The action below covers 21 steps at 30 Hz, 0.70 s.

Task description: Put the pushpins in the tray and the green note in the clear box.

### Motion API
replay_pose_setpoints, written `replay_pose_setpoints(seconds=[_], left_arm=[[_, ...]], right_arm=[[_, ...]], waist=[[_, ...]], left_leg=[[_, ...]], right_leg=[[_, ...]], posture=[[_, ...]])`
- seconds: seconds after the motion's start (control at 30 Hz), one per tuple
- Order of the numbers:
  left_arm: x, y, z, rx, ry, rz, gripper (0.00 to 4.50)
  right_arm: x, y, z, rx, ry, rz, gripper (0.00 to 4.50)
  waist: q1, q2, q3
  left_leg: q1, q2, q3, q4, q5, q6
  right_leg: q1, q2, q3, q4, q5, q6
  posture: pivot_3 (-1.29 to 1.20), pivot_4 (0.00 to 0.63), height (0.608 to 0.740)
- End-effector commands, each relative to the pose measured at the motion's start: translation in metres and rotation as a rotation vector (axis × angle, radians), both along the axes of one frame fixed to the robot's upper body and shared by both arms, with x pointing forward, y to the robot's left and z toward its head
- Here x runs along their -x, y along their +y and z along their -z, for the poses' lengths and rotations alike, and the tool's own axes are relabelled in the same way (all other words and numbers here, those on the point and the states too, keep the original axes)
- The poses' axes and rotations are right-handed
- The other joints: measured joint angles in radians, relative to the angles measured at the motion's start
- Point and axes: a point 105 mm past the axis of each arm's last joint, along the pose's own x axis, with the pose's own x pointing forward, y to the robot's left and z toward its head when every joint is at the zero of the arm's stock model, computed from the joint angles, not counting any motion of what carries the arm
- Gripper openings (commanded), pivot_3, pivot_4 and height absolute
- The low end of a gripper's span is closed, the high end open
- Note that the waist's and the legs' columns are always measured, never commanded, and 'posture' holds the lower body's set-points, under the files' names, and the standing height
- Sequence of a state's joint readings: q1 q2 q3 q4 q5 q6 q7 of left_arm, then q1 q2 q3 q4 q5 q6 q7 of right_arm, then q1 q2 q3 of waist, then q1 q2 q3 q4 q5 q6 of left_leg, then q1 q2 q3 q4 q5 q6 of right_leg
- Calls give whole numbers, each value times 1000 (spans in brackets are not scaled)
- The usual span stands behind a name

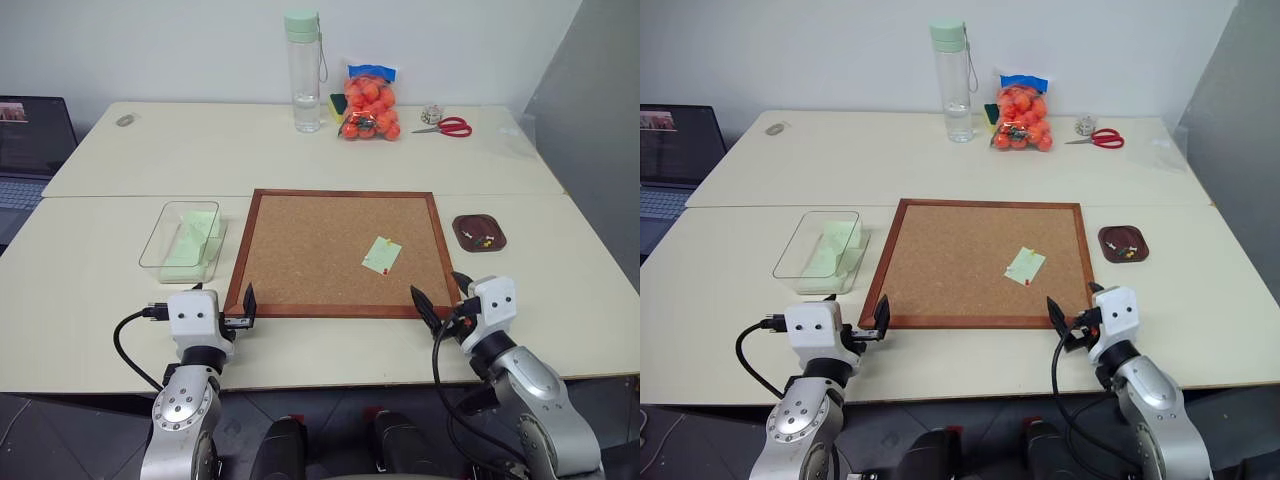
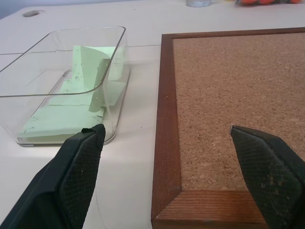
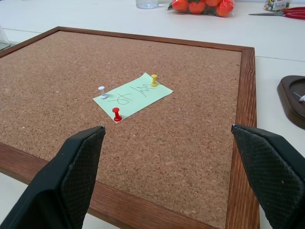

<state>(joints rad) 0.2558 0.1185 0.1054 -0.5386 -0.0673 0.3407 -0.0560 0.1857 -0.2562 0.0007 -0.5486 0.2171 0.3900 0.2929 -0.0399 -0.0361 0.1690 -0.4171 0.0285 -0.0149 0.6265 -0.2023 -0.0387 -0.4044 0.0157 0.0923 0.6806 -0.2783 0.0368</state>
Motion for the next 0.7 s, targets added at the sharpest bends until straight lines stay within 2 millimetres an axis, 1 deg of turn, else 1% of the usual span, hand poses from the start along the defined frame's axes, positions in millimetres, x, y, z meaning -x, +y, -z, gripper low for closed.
replay_pose_setpoints(seconds=[0.03, 0.5, 0.7], left_arm=[[1, 0, -11, -16, -44, 8, 4412], [3, -1, -15, -3, -58, 13, 4412], [1, -9, -16, 17, -69, 59, 4412]], right_arm=[[2, 0, -18, 3, -79, 8, 4500], [3, 0, -19, 6, -83, 17, 4500], [3, 1, -22, 9, -94, 9, 4500]], waist=[[0, 0, 0], [0, 0, 0], [0, 0, 0]], left_leg=[[0, 0, 0, 0, 0, 0], [0, 0, 0, 0, 0, 0], [0, 0, 0, 0, 0, 0]], right_leg=[[0, 0, 0, 0, 0, 0], [0, 0, 0, 0, 0, 0], [0, 0, 0, 0, 0, 0]], posture=[[0, 150, 740], [0, 150, 740], [0, 150, 740]])
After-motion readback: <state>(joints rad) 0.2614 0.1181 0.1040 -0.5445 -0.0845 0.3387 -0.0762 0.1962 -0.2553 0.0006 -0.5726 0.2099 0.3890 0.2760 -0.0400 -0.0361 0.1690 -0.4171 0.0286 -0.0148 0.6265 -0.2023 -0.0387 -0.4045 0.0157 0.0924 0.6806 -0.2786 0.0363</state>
